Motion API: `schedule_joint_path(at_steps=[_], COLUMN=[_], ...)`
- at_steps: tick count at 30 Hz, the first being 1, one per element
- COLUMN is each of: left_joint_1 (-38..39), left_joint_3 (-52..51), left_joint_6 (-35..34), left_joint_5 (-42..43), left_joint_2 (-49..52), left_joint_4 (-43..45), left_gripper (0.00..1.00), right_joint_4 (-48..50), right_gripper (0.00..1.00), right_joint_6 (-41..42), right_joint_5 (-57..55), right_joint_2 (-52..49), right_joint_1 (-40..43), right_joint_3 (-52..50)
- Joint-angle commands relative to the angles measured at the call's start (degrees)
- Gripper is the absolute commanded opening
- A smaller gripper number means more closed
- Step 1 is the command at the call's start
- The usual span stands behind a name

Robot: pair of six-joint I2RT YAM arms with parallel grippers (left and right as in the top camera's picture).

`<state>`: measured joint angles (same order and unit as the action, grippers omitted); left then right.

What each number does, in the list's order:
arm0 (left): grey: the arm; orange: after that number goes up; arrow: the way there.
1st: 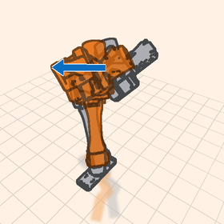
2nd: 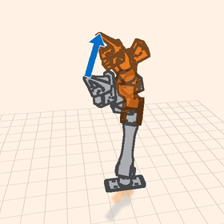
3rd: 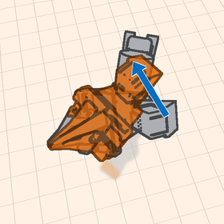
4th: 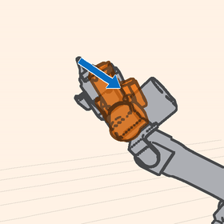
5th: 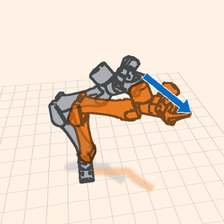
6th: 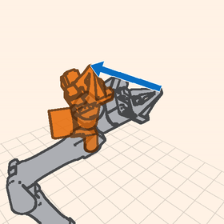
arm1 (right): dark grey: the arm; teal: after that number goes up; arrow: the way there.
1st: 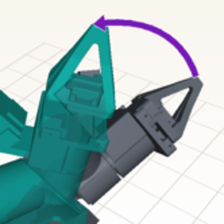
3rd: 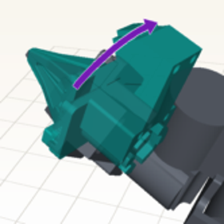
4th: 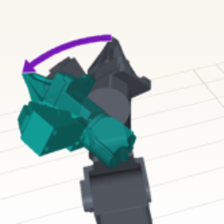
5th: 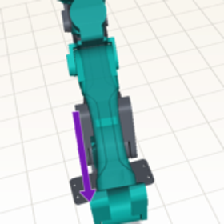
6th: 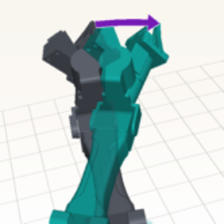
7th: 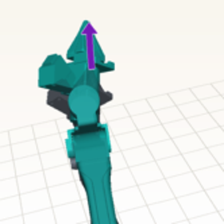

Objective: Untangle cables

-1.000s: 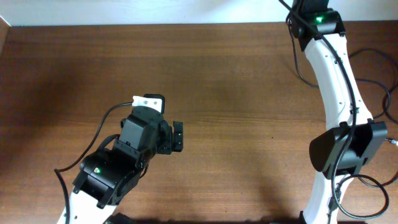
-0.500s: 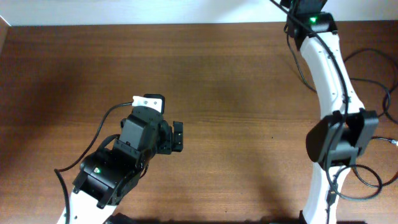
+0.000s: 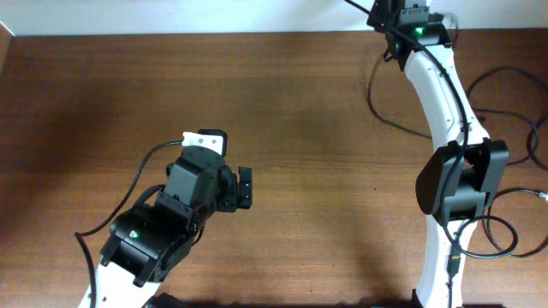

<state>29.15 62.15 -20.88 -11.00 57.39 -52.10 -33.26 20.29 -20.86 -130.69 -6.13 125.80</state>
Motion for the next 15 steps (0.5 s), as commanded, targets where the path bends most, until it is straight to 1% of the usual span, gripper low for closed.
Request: schedule_joint_path(at_steps=[1, 5, 7, 10, 13, 15], left_joint_1=[-0.07, -0.07, -0.07, -0.07, -0.07, -0.07], left_joint_3=[0.52, 0.52, 0.52, 0.52, 0.52, 0.52], left_joint_6=[-0.94, -0.94, -0.94, -0.94, -0.94, -0.94], left_joint_5=[-0.83, -0.83, -0.81, -0.83, -0.81, -0.83], left_joint_2=[-0.07, -0.07, -0.07, -0.07, -0.07, -0.07], left_joint_4=[0.11, 0.09, 0.09, 0.11, 0.09, 0.09], left_gripper=[0.99, 0.99, 0.99, 0.99, 0.99, 0.99], right_joint_4=[-2.12, -7.21, -13.92, -27.78, -39.47, -43.76], right_gripper=[0.99, 0.99, 0.99, 0.99, 0.99, 0.99], right_joint_6=[-0.39, -0.59, -0.57, -0.26, 0.09, 0.09], right_joint_5=[0.37, 1.20, 1.14, 1.33, 3.67, 3.76], right_joint_2=[-0.94, -0.87, -0.59, -0.61, -0.63, -0.70], right_joint_1=[0.15, 0.15, 0.17, 0.22, 0.22, 0.39], right_joint_3=[0.83, 0.85, 0.87, 0.85, 0.85, 0.85])
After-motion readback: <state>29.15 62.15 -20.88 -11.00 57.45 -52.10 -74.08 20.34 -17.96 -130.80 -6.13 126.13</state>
